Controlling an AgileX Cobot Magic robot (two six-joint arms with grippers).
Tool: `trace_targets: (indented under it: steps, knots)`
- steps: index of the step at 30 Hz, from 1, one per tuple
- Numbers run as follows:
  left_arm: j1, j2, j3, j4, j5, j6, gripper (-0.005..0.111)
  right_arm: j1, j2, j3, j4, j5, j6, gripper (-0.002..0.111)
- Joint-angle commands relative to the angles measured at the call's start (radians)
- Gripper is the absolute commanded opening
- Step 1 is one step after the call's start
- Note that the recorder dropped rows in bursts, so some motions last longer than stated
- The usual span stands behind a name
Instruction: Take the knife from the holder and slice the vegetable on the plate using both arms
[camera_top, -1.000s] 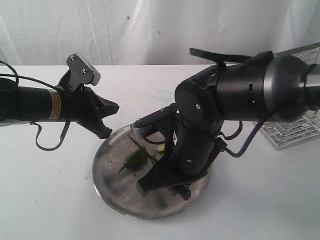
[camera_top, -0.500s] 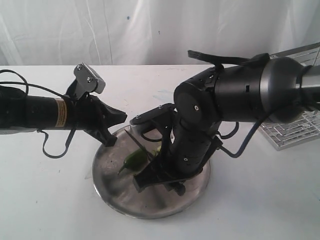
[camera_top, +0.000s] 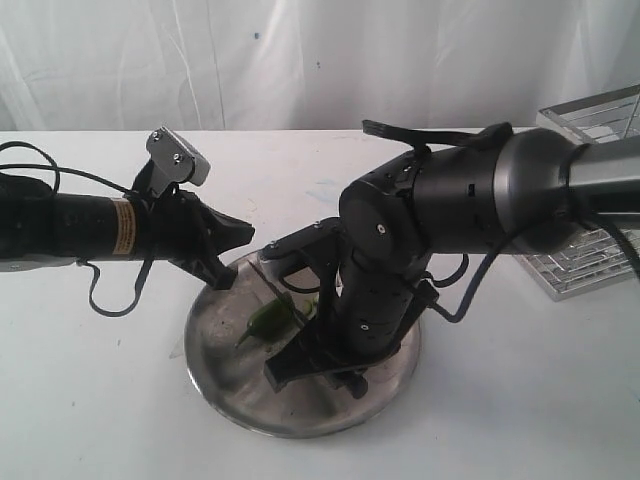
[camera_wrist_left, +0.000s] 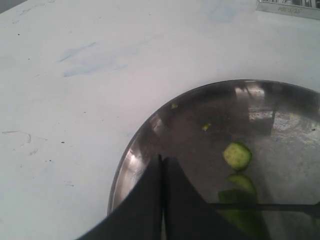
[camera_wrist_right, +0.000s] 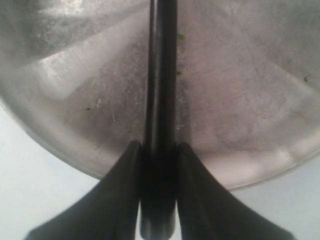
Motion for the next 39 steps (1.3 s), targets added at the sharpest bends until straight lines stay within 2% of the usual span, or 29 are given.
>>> trace_targets:
  steps: [1,18,23,28,39]
  knots:
    - [-0.002,-0.002,0.005,0.001,-0.006,-0.008,0.000,-0.007,0.007,0.000,-0.001,-0.002,0.006,0.000]
    - [-0.002,-0.002,0.005,-0.002,-0.024,-0.008,0.000,-0.007,0.010,0.000,-0.025,-0.038,0.056,0.000]
    - [-0.002,0.025,0.005,-0.103,-0.074,-0.008,0.000,-0.007,0.010,0.000,-0.025,-0.024,0.051,0.000]
    - [-0.002,0.132,-0.002,-0.188,-0.179,-0.037,0.000,-0.007,0.010,0.000,-0.025,-0.024,0.045,0.000]
    - [-0.007,0.159,-0.075,-0.161,-0.177,-0.049,0.000,-0.007,0.010,0.000,-0.025,-0.026,0.046,0.000]
